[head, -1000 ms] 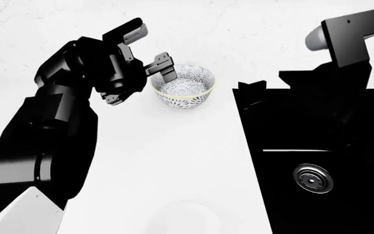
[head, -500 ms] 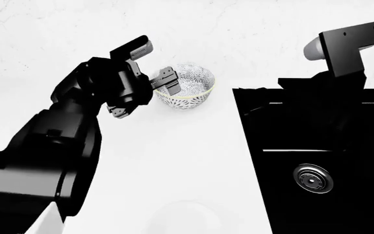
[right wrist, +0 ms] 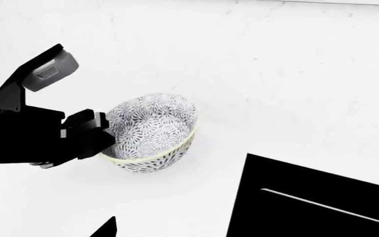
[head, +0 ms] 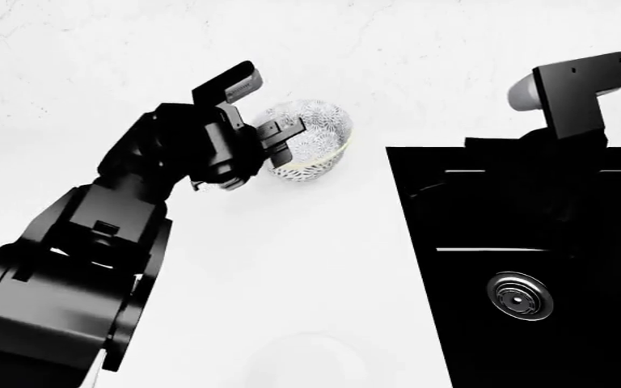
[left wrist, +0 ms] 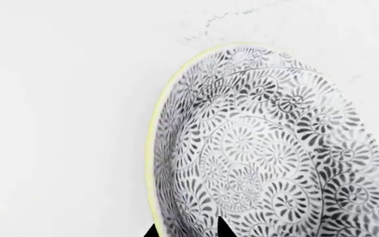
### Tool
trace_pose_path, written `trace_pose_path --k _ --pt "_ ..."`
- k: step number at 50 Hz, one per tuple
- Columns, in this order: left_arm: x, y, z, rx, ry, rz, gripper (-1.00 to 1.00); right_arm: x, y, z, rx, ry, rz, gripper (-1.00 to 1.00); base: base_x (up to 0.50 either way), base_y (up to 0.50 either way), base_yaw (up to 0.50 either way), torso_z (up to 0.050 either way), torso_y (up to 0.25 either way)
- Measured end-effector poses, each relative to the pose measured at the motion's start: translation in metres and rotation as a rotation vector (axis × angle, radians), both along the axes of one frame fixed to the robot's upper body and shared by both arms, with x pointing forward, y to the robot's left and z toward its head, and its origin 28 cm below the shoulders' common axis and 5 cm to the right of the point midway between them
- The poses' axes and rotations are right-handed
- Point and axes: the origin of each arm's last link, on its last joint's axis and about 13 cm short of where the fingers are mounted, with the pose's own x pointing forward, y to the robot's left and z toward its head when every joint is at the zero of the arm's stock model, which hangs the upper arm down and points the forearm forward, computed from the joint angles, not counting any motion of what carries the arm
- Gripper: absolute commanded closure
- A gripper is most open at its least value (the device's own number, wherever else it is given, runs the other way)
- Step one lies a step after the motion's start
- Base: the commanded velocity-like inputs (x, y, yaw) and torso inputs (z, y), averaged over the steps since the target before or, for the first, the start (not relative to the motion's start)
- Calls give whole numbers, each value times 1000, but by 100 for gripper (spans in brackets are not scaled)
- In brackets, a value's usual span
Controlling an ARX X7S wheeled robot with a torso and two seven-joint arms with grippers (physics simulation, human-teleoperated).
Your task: Stack the bowls in the sink.
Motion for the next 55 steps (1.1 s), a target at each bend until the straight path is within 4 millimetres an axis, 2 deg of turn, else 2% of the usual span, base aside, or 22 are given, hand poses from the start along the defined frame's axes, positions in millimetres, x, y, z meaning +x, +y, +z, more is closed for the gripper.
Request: trace_pose_path --k 19,40,47,55 --pt "5 4 4 9 -87 20 100 -4 -3 -1 16 -8 -12 -100 0 0 0 0 0" --pt "7 13 36 27 -188 0 100 -11 -4 4 33 -11 -12 -100 0 0 0 0 0" --pt "7 16 50 37 -213 5 100 -21 3 10 34 39 41 -100 0 0 0 0 0" --pt "7 21 64 44 -238 20 100 -46 16 30 50 123 94 -100 0 0 0 0 1"
